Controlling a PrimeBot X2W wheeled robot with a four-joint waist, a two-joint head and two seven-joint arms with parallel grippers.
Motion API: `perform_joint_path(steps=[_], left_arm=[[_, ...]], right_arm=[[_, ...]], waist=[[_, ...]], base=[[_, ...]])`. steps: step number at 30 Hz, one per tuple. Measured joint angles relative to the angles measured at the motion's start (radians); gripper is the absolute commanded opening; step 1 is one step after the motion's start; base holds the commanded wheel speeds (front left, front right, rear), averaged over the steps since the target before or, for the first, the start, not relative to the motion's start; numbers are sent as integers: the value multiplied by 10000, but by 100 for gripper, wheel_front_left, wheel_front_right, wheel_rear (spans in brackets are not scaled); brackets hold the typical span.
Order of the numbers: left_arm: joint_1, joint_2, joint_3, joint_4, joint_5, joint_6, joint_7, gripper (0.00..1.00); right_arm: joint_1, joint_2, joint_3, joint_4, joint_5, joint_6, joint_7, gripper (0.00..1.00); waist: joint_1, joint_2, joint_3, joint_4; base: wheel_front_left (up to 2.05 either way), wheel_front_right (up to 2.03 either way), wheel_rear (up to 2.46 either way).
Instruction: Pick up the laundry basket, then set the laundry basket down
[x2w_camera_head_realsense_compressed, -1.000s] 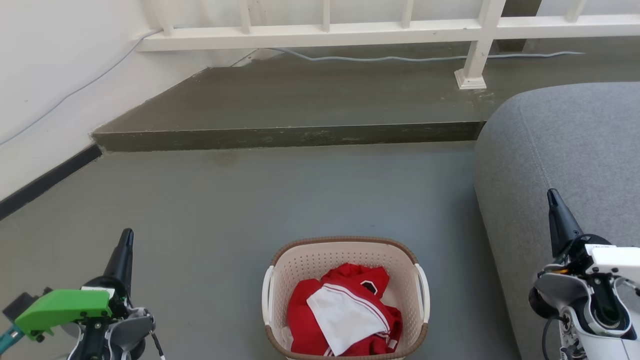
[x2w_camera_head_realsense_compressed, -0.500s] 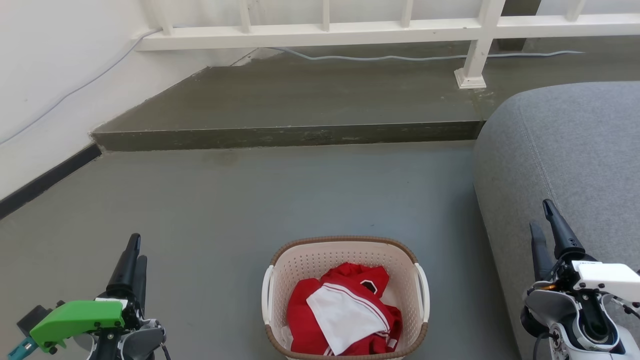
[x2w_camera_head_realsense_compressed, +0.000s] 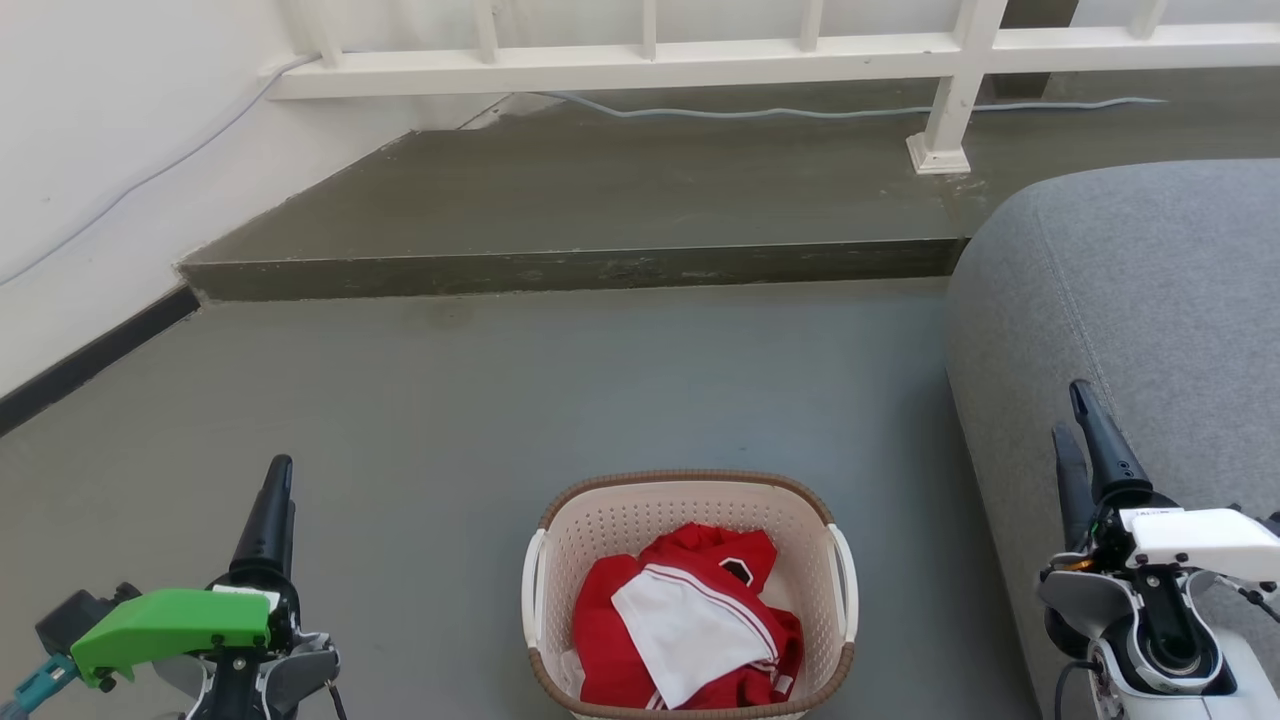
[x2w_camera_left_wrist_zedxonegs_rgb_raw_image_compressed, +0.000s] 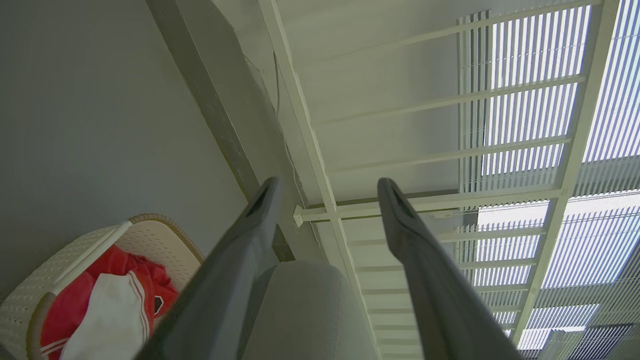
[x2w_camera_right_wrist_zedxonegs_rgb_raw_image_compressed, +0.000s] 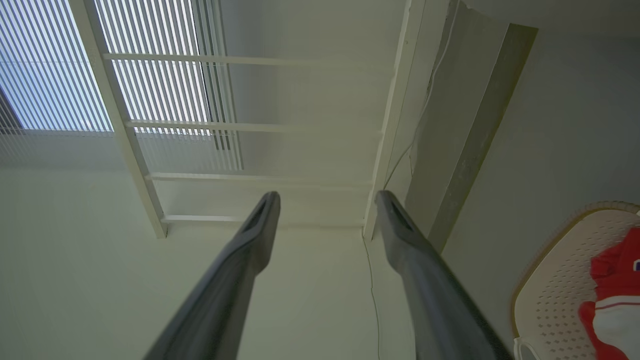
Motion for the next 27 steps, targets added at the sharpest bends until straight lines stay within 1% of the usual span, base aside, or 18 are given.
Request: perform_joint_path(steps=[9,16,20,27], left_arm=[[-1,263,-397,-63,966,0,-322,100],[-3,286,-593,-113,1919,0,-550,100],[-14,297,-594,-284,2685,0,-709,100],[-26,420,-637,-378,4082,0,-959,100]], right_arm=[[-11,-322,577,-188,-999,2,-407,100],[-51,-522,1020,-247,-1944,4,-667,100],[-81,-681,1158,-251,-2631,6,-786,100],[-202,-629,1216,-374,-3611,8,-1047,100]], waist=[[0,0,23,-28],[0,0,31,-42],[0,0,34,-40],[0,1,45,-45]], base=[[0,0,0],[0,0,0],[0,0,0],[0,0,0]])
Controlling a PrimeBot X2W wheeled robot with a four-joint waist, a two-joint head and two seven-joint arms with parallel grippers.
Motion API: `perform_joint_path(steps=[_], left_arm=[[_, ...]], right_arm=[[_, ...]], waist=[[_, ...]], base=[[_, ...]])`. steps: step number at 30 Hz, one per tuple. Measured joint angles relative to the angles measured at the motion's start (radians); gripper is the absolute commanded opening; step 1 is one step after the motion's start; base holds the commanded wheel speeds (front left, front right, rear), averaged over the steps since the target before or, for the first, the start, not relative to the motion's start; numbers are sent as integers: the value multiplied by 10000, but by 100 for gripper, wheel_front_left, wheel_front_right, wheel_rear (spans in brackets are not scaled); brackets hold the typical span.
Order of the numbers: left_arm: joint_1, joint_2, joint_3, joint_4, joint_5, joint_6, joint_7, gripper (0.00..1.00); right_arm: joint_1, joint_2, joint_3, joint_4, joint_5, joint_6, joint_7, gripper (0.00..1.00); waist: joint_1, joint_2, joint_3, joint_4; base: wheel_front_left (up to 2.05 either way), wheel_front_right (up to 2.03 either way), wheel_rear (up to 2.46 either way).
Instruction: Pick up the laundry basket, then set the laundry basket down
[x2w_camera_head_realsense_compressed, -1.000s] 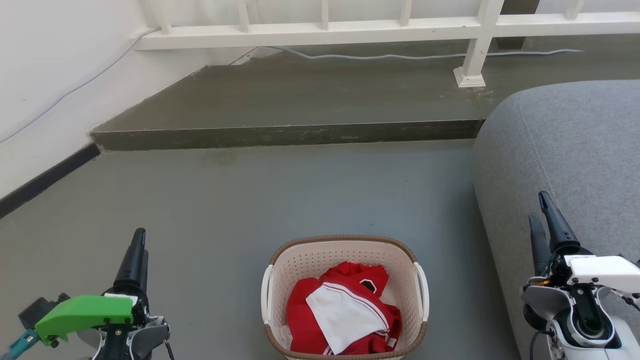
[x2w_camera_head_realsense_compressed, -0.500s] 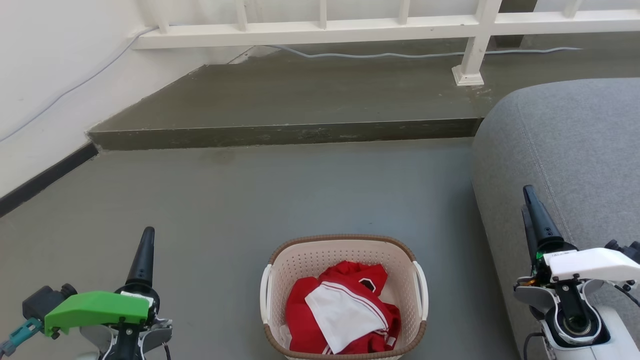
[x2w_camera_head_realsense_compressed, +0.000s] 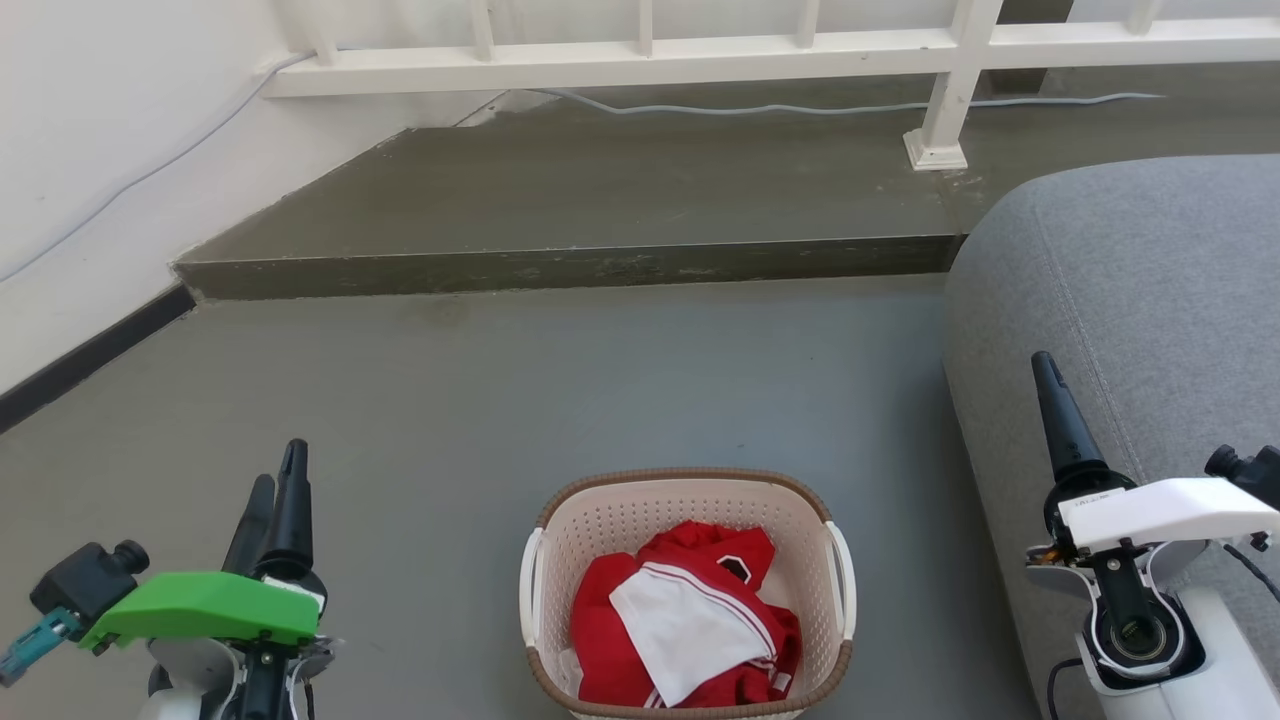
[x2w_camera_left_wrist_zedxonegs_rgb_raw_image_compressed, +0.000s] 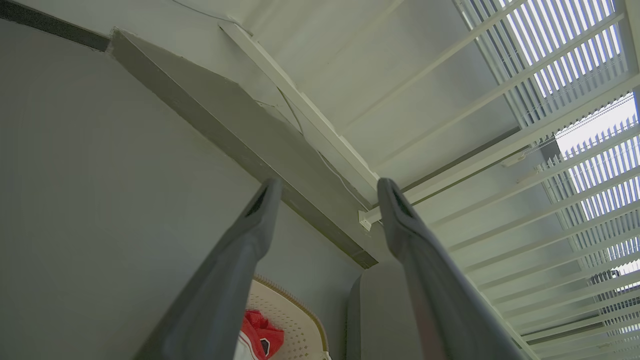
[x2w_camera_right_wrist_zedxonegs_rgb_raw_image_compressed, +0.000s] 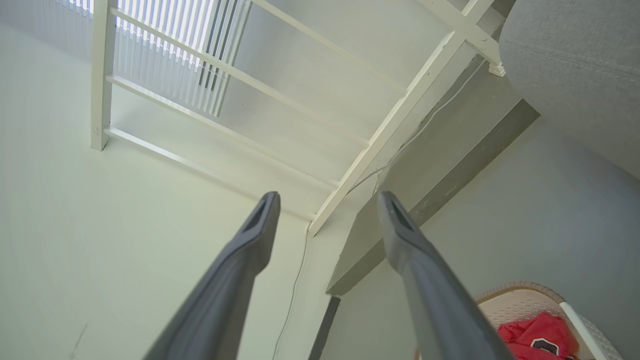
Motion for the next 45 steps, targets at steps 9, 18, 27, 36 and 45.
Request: perform_joint_path(steps=[9,18,27,36,45], left_arm=[[0,98,-305,-40,1718,169,-286,100],[1,75,-548,-105,3083,339,-568,100],[1,19,-633,-272,4535,353,-911,100],[0,-58,-767,-322,5831,362,-1260,100],[0,-121,-867,-460,7102,385,-1538,100]], right_arm=[[-3,-46,263,-84,-1392,2,-274,100],[-7,-201,571,-88,-3129,0,-598,100],[-12,-192,744,-109,-4683,-27,-938,100],[-35,-71,903,-121,-5971,-27,-1243,100],[-102,-38,986,-128,-7290,-27,-1549,100]], waist=[[0,-1,18,-30],[0,0,46,-70],[0,0,126,-104],[0,0,161,-123],[0,0,172,-145]], base=[[0,0,0],[0,0,0],[0,0,0],[0,0,0],[0,0,0]])
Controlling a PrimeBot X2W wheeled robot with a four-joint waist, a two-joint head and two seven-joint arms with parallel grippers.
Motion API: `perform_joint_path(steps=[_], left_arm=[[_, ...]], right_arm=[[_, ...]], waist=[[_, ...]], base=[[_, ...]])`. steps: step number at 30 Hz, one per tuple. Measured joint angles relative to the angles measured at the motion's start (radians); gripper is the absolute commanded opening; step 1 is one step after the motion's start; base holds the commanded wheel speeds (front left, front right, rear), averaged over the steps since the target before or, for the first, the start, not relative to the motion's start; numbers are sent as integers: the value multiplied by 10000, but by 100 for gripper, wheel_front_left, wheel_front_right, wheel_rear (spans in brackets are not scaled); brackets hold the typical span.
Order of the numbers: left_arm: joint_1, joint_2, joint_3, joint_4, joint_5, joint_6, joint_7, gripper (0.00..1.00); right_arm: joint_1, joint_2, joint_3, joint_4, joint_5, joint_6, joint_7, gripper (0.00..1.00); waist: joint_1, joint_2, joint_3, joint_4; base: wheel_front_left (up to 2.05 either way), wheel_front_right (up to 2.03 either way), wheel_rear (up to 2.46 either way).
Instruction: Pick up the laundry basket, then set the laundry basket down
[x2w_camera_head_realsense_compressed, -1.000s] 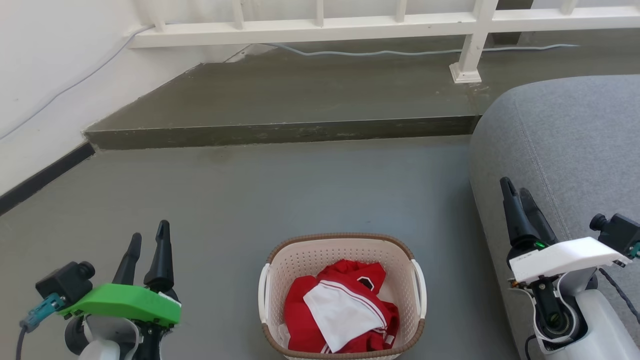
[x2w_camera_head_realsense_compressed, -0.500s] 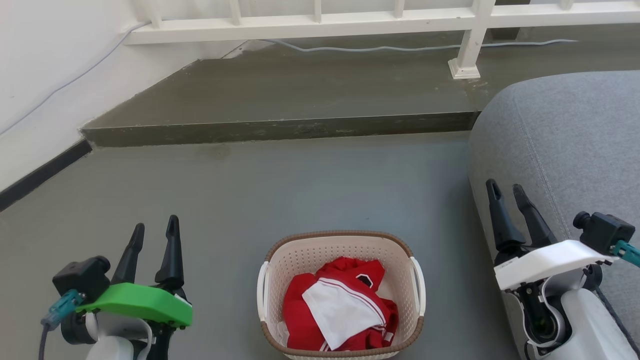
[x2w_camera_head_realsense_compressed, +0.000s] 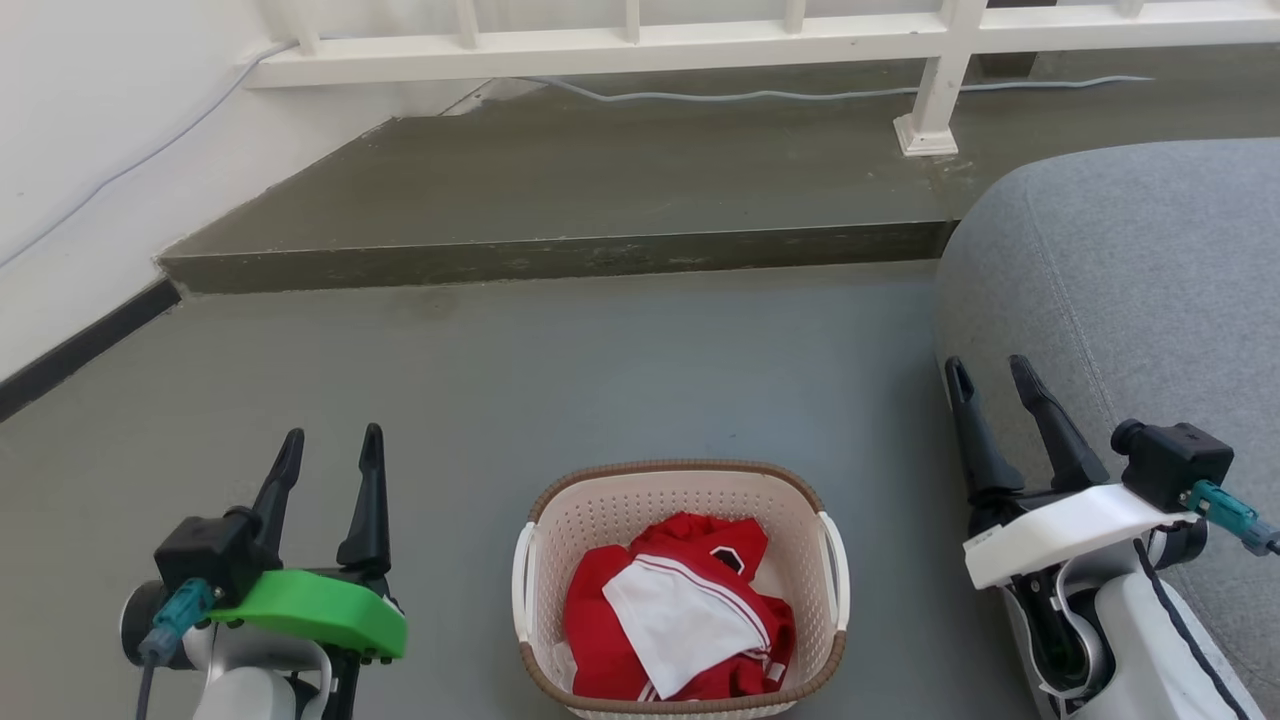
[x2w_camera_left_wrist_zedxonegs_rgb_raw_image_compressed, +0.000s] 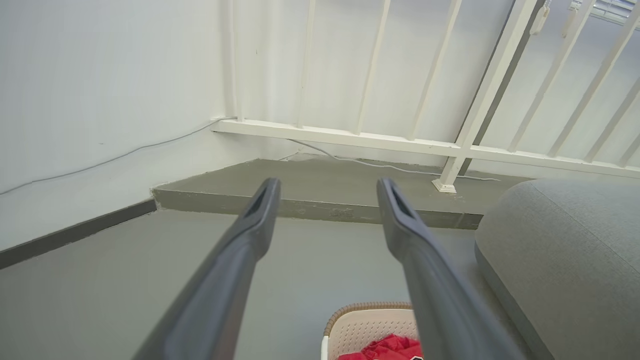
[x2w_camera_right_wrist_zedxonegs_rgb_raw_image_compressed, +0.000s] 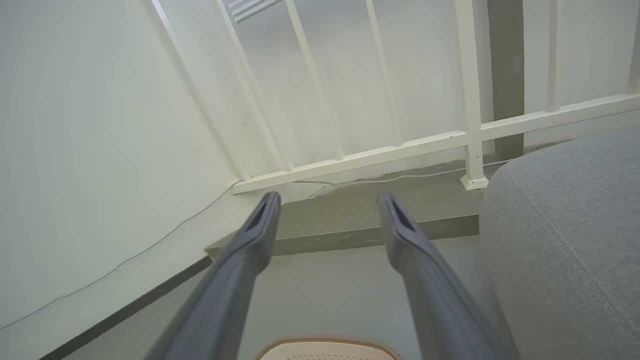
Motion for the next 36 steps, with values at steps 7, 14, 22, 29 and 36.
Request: perform_joint_path(steps=[7,14,22,29,36], left_arm=[[0,-13,-17,-79,907,0,-251,100],[0,-42,0,-79,924,0,-251,100],[0,-56,71,-77,936,0,-251,100],[0,-71,178,-77,938,-19,-251,100],[0,-82,249,-88,949,-44,-251,100]], right_arm=[[-1,19,25,46,-811,0,-257,100],[-1,75,-35,102,-844,2,-265,100],[-25,113,-186,161,-928,15,-265,100],[-111,178,-261,222,-1026,17,-265,100],[-111,257,-307,255,-1114,21,-265,100]], waist=[[0,0,18,-15],[0,0,36,-19],[0,0,74,-26],[0,0,100,-45],[0,0,177,-89]], base=[[0,0,0],[0,0,0],[0,0,0],[0,0,0],[0,0,0]])
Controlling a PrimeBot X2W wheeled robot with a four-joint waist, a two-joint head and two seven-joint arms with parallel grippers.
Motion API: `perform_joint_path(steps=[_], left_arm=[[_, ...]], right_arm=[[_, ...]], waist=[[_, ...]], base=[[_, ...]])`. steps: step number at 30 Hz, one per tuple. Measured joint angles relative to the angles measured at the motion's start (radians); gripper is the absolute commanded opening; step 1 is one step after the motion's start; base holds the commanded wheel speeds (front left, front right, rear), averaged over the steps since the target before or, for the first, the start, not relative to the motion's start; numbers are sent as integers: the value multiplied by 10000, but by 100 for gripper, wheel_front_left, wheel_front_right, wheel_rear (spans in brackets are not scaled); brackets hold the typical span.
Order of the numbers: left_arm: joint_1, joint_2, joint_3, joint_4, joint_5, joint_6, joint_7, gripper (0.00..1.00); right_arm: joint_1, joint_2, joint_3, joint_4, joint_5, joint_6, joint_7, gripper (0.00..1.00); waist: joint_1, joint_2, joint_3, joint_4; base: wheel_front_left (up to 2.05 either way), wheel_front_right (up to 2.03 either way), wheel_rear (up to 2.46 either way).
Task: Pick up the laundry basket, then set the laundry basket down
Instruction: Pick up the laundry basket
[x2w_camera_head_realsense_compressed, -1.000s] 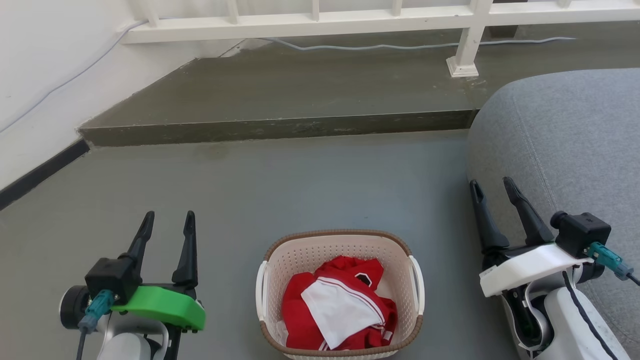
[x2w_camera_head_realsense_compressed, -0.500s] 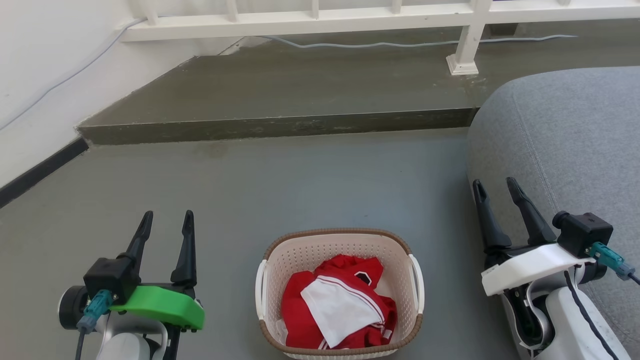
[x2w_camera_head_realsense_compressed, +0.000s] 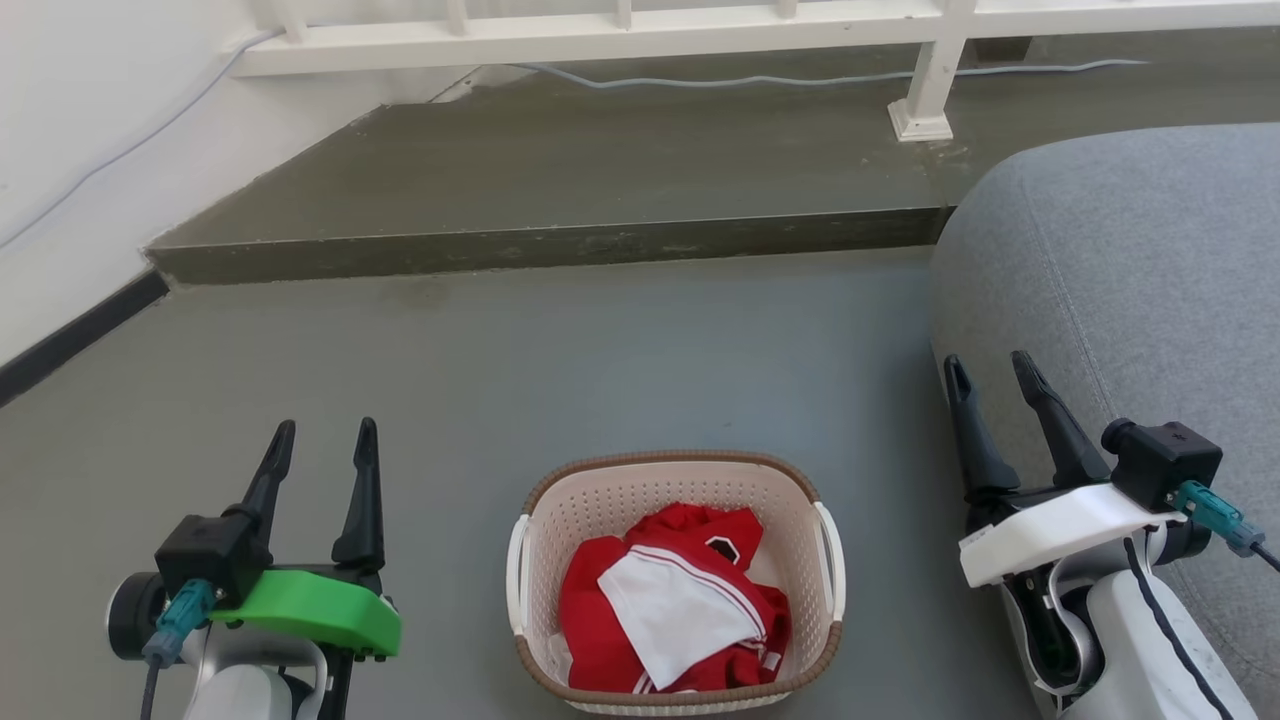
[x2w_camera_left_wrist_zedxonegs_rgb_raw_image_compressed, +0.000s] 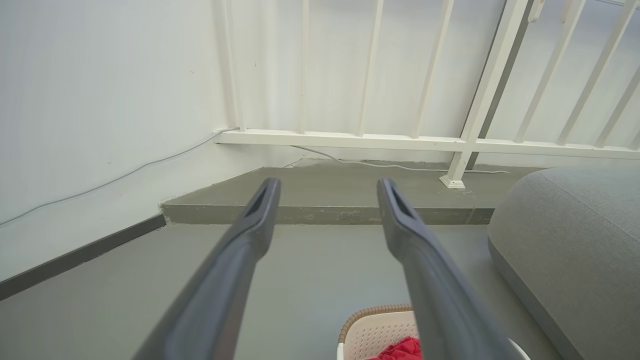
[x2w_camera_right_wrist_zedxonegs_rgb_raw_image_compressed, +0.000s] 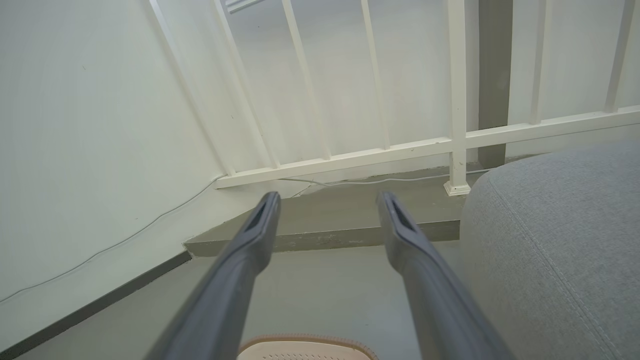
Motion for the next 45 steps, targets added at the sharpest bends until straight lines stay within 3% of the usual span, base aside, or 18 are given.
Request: perform_joint_path(steps=[17,29,45], left_arm=[[-134,-13,38,-79,35,-13,0,100],[-971,-27,-100,21,173,-136,-2,100],[-2428,-61,-619,1732,173,-316,-31,100]], right_arm=[[-74,90,-226,90,-79,6,0,100],[-662,138,-372,447,-73,8,0,100],[-1825,165,-453,1847,23,10,0,100]], waist=[[0,0,986,-228],[0,0,2297,-425],[1,0,4352,-538]], base=[[0,0,0],[0,0,0],[0,0,0]])
